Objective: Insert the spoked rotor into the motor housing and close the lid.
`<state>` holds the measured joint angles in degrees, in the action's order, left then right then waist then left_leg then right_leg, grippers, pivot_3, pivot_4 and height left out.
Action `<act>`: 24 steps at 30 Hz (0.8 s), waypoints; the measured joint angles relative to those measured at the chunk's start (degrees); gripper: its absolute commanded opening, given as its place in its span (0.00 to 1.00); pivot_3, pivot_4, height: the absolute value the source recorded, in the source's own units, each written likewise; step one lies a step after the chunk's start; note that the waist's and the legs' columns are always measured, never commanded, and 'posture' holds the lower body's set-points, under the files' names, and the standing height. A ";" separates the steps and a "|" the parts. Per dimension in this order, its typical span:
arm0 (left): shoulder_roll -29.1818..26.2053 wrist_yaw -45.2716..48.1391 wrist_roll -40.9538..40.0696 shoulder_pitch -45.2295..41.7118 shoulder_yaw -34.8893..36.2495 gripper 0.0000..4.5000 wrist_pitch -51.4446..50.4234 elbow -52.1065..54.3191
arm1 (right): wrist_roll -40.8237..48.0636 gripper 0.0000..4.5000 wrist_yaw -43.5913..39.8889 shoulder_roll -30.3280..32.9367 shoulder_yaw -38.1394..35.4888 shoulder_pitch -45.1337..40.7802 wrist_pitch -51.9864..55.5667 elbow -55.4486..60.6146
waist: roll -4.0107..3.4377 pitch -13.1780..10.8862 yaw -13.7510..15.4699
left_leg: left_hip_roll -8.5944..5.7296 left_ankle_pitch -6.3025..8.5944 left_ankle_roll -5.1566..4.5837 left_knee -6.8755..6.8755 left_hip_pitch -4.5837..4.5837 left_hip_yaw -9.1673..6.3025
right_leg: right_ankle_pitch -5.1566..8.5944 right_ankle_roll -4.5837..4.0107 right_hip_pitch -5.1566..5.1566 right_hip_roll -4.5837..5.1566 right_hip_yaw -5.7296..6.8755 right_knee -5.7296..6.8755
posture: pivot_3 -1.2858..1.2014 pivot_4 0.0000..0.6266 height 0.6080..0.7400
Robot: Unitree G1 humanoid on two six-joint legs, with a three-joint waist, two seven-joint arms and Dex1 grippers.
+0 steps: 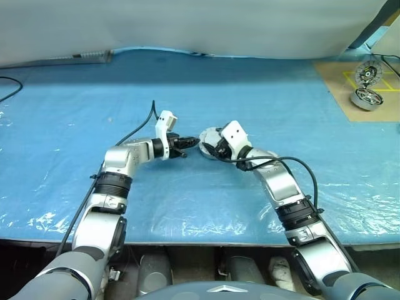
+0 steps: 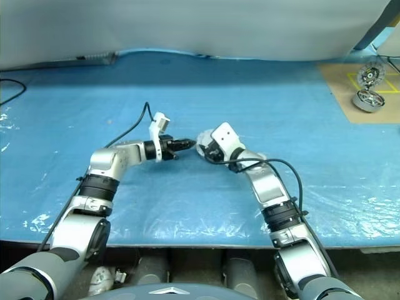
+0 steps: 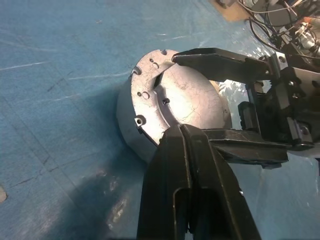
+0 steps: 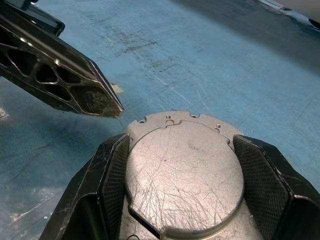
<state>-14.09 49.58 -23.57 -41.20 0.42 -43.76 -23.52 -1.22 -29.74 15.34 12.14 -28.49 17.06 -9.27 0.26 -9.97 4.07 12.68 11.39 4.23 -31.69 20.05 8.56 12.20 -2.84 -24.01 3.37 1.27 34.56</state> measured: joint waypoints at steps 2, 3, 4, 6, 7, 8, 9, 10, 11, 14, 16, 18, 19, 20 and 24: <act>-0.22 0.72 -0.02 1.19 -0.25 0.00 0.69 1.43 | 1.22 0.66 -0.53 0.10 -0.67 0.03 0.69 -0.03 | 0.00 0.00 0.00 | 0.01 0.00 0.00 0.00 0.00 0.00 | 0.00 0.00 0.00 0.00 0.00 0.00 | 0.52 0.24 1.00; -0.22 1.04 -0.03 1.68 -0.46 0.00 0.85 1.83 | 1.92 0.66 -0.80 0.09 -1.26 0.03 1.24 -0.01 | 0.00 0.00 0.04 | 0.00 0.00 0.00 0.01 0.00 0.00 | 0.00 0.00 0.00 0.00 0.00 0.00 | 0.52 0.24 1.00; -0.22 1.20 -0.03 2.01 -0.63 0.00 0.87 2.00 | 2.49 0.66 -1.02 0.09 -1.66 0.03 1.64 -0.01 | 0.00 0.00 0.04 | 0.00 0.00 0.00 0.01 0.00 0.00 | 0.00 0.00 0.00 0.00 0.00 -0.01 | 0.52 0.24 1.00; -0.22 1.43 -0.03 2.55 -0.80 0.00 0.96 2.60 | 3.28 0.66 -1.45 0.13 -2.28 0.10 2.11 -0.07 | 0.00 0.00 0.05 | 0.00 0.00 0.00 0.00 0.00 0.00 | 0.00 0.00 0.00 0.00 0.00 -0.01 | 0.52 0.24 1.00; -0.21 1.46 -0.07 2.88 -0.82 0.00 1.04 3.15 | 3.44 0.66 -1.54 0.32 -2.54 0.23 2.12 -0.32 | 0.00 0.00 0.05 | 0.00 0.00 0.00 0.01 0.01 0.00 | 0.00 0.00 0.00 0.00 0.01 -0.01 | 0.52 0.24 1.00; -0.21 1.47 -0.09 3.18 -0.83 0.00 1.08 3.54 | 3.56 0.66 -1.74 0.49 -2.60 0.31 2.04 -0.28 | 0.00 0.00 0.04 | 0.00 0.00 0.00 0.01 0.01 0.00 | 0.00 0.00 0.00 0.00 0.00 -0.01 | 0.52 0.24 1.00; -0.18 1.47 -0.09 3.35 -0.86 0.00 1.12 3.80 | 3.65 0.66 -1.96 0.59 -2.66 0.37 1.87 -0.28 | 0.00 0.00 0.04 | 0.01 0.00 0.00 0.01 0.01 0.00 | 0.00 0.00 0.00 -0.01 0.01 -0.02 | 0.52 0.24 1.00; -0.15 1.47 -0.10 3.46 -0.89 0.00 1.17 3.95 | 3.68 0.66 -2.05 0.60 -2.71 0.45 1.72 -0.28 | 0.00 0.00 0.05 | 0.01 0.00 0.00 0.01 0.01 0.00 | 0.01 0.00 0.00 -0.01 0.01 -0.02 | 0.52 0.24 1.00; -0.15 1.47 -0.10 3.56 -0.92 0.00 1.26 4.10 | 3.69 0.66 -2.15 0.60 -2.72 0.51 1.57 -0.28 | 0.00 0.00 0.05 | 0.01 0.00 0.00 0.01 0.01 0.00 | 0.01 0.00 0.00 -0.01 0.01 -0.02 | 0.52 0.24 1.00; -0.10 1.47 -0.10 3.86 -0.96 0.00 1.35 4.19 | 3.65 0.66 -2.59 0.93 -2.60 0.71 0.64 -0.43 | 0.00 0.00 0.05 | 0.01 0.00 0.00 0.02 0.02 0.00 | 0.02 0.02 -0.01 -0.01 0.01 -0.03 | 0.52 0.24 1.00; -0.03 1.44 -0.10 3.92 -0.99 0.00 1.35 4.20 | 3.47 0.66 -2.62 1.17 -2.30 0.89 -0.10 -0.45 | 0.00 0.00 0.06 | 0.00 0.00 0.00 0.02 0.02 0.00 | 0.03 0.03 0.00 -0.01 0.01 -0.03 | 0.52 0.24 1.00; 0.21 1.37 -0.09 3.92 -1.11 0.00 1.29 4.19 | 3.21 0.66 -2.59 1.30 -2.00 1.21 -0.83 -0.40 | 0.00 0.00 0.07 | 0.00 0.00 0.00 0.03 0.02 0.00 | 0.03 0.03 0.00 -0.01 0.01 -0.03 | 0.52 0.24 1.00; 0.41 1.26 -0.08 3.91 -1.11 0.00 1.28 4.17 | 3.11 0.66 -2.57 1.34 -1.83 1.33 -1.04 -0.33 | 0.00 0.00 0.07 | 0.00 0.00 0.00 0.03 0.03 0.00 | 0.03 0.04 0.00 -0.01 0.01 -0.03 | 0.52 0.24 1.00; 0.76 0.94 -0.07 3.74 -1.11 0.00 1.28 3.96 | 3.04 0.66 -2.57 1.42 -1.68 1.49 -1.22 -0.16 | 0.00 0.00 0.07 | 0.00 0.00 0.00 0.03 0.03 0.00 | 0.03 0.04 0.00 -0.01 0.01 -0.03 | 0.52 0.24 1.00; 2.26 -0.22 -0.04 1.20 -0.62 0.00 2.76 1.37 | 2.27 0.66 -2.40 1.48 -1.28 2.09 -1.71 0.32 | 0.00 0.00 0.05 | 0.00 0.00 0.00 0.02 0.03 0.00 | 0.03 0.04 0.00 -0.01 0.01 -0.03 | 0.52 0.24 1.00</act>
<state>-11.83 49.36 -23.61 -40.00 -0.19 -41.00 -22.14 1.05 -32.14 16.82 10.86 -26.40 15.35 -8.95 0.26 -9.97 4.12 12.68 11.39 4.23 -31.67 20.08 8.56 12.23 -2.80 -24.01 3.36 1.28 34.53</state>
